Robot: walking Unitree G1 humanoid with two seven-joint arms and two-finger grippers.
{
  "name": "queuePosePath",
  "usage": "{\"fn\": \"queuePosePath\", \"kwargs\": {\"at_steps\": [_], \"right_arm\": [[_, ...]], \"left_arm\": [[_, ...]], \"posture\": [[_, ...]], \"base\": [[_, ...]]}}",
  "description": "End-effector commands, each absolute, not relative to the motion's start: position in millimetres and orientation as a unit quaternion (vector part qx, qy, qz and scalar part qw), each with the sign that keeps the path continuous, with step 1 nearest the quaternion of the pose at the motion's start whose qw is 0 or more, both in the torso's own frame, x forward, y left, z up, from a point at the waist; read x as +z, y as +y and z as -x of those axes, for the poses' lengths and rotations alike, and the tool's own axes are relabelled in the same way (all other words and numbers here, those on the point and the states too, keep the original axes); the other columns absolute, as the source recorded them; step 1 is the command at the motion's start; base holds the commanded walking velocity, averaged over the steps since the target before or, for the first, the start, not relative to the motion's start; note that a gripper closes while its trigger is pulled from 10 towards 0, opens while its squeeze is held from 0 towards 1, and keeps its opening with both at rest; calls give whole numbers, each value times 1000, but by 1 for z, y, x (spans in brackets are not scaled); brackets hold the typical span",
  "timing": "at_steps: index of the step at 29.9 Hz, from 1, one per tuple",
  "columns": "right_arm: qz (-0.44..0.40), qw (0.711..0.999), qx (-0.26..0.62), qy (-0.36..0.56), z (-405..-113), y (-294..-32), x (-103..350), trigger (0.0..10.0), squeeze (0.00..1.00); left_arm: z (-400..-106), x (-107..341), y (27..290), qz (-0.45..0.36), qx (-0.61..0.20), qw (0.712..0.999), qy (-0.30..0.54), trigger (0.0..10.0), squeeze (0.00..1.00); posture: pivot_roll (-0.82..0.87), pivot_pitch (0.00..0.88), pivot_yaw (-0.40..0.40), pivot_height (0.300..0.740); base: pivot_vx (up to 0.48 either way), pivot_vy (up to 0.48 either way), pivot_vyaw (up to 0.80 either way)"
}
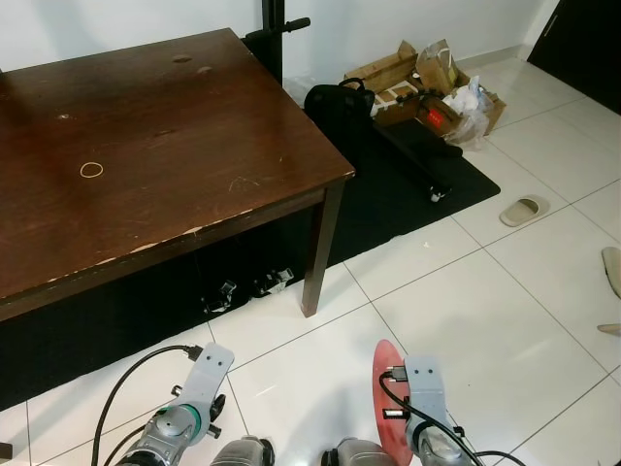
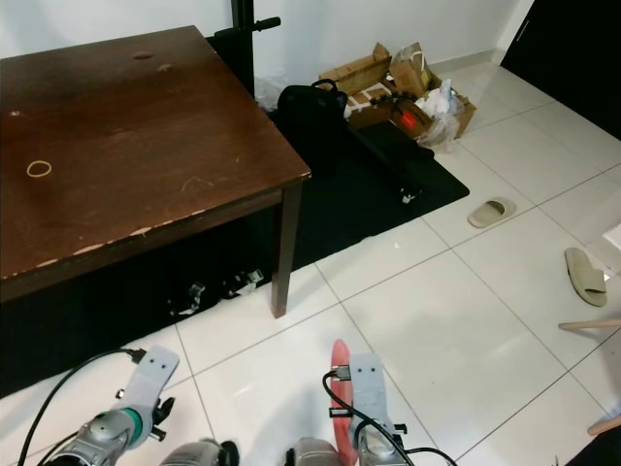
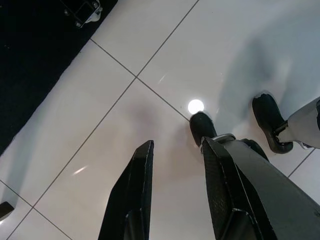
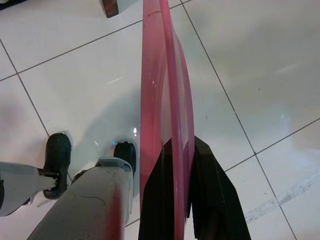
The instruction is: Setting the table
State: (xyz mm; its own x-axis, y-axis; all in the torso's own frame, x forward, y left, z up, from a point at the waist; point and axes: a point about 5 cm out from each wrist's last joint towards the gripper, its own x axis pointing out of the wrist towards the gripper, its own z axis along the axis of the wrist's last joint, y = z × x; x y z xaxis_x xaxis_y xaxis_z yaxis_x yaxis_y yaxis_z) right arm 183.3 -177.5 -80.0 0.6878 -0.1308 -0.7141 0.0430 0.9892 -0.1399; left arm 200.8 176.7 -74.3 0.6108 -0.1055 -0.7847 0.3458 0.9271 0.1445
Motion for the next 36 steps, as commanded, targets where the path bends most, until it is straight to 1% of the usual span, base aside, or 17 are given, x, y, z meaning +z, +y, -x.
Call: {"fn": "queuePosePath", "kwargs": {"at_steps": [1, 36], "right_arm": [[53, 915, -53, 396, -180, -179, -81, 10000, 0], [50, 915, -54, 396, -180, -177, -82, 10000, 0]], "left_arm": [[-195, -78, 176, -140, -131, 882, 431, 10000, 0], [-193, -79, 176, -142, -130, 879, 435, 10000, 0]], "posture": [[-93, 0, 29, 740], [-94, 0, 31, 740]], "base": [[0, 0, 0], [0, 0, 0]]}}
